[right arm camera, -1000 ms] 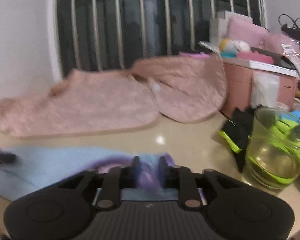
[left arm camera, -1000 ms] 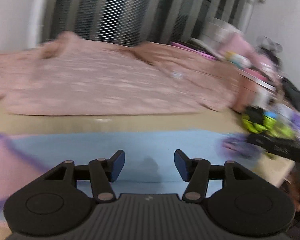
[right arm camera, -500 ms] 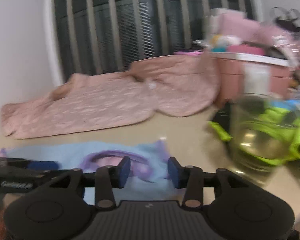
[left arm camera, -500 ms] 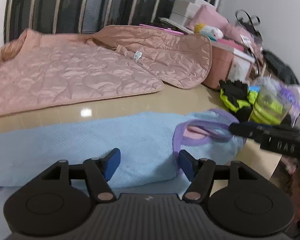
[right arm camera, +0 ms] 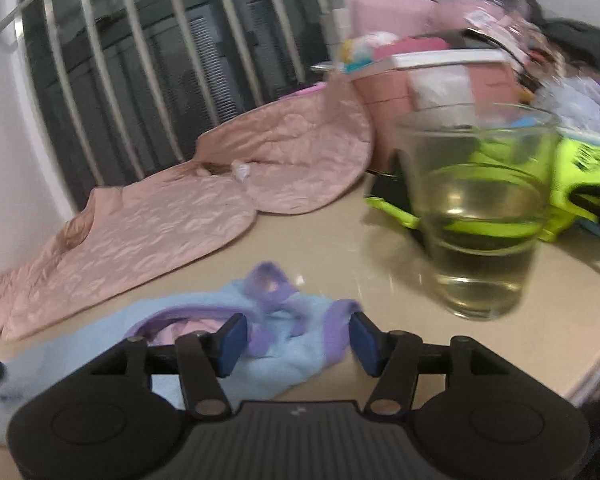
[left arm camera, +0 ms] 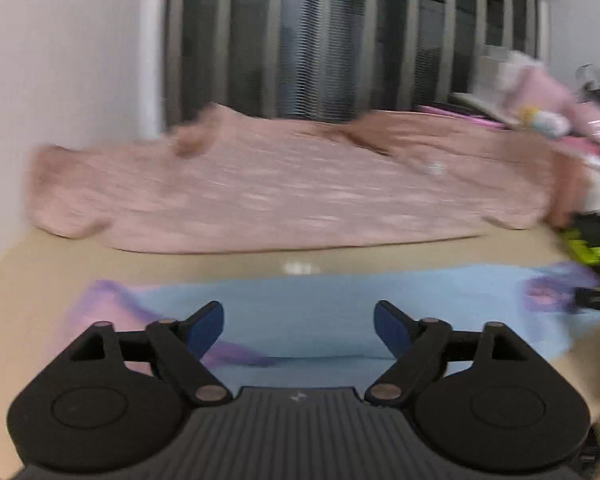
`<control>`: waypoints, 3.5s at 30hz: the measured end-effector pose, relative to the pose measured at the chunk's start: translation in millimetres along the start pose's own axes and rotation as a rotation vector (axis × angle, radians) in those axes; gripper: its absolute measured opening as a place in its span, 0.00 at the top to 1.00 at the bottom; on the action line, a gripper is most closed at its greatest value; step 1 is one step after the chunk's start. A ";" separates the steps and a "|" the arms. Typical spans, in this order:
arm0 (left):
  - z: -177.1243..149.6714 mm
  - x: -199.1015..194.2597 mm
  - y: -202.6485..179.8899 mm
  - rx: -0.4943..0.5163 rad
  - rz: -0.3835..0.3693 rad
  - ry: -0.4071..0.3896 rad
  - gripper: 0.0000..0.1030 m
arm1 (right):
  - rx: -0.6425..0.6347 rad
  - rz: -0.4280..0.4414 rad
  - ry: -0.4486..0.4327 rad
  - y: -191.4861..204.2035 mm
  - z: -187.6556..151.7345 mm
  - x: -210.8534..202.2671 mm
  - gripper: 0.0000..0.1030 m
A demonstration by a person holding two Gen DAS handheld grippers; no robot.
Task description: Fold clothes
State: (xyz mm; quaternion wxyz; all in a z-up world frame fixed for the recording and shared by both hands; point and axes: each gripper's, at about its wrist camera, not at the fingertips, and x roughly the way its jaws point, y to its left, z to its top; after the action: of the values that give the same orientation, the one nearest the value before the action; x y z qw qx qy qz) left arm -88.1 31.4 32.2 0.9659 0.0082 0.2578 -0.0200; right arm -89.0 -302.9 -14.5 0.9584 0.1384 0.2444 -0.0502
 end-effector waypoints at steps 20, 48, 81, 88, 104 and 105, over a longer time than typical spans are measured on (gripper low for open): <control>-20.0 -19.5 129.4 -0.239 0.223 0.030 0.12 | -0.657 0.303 -0.024 204.5 -36.2 -14.2 0.59; -37.3 -8.3 122.9 -0.192 0.310 0.105 0.01 | -0.282 0.303 0.153 123.4 22.3 12.4 0.65; 29.1 12.8 99.5 -0.012 0.129 -0.106 0.92 | -0.693 0.640 0.324 379.4 82.4 120.7 0.98; 155.1 135.6 98.7 0.062 0.033 -0.085 0.65 | -0.409 0.383 0.196 330.0 172.6 187.1 0.97; 48.5 46.5 63.0 -0.117 -0.233 0.062 0.05 | -0.332 0.506 0.275 197.2 92.8 94.2 0.49; 41.3 44.1 54.1 -0.100 -0.227 0.075 0.05 | -0.350 0.527 0.280 194.4 80.6 85.0 0.49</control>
State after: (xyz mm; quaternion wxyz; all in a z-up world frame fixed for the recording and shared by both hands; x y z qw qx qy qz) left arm -27.0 82.9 46.3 0.9464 -0.0683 0.2937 -0.1162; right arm 53.9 -142.7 59.1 0.9048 0.0359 0.3342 0.2613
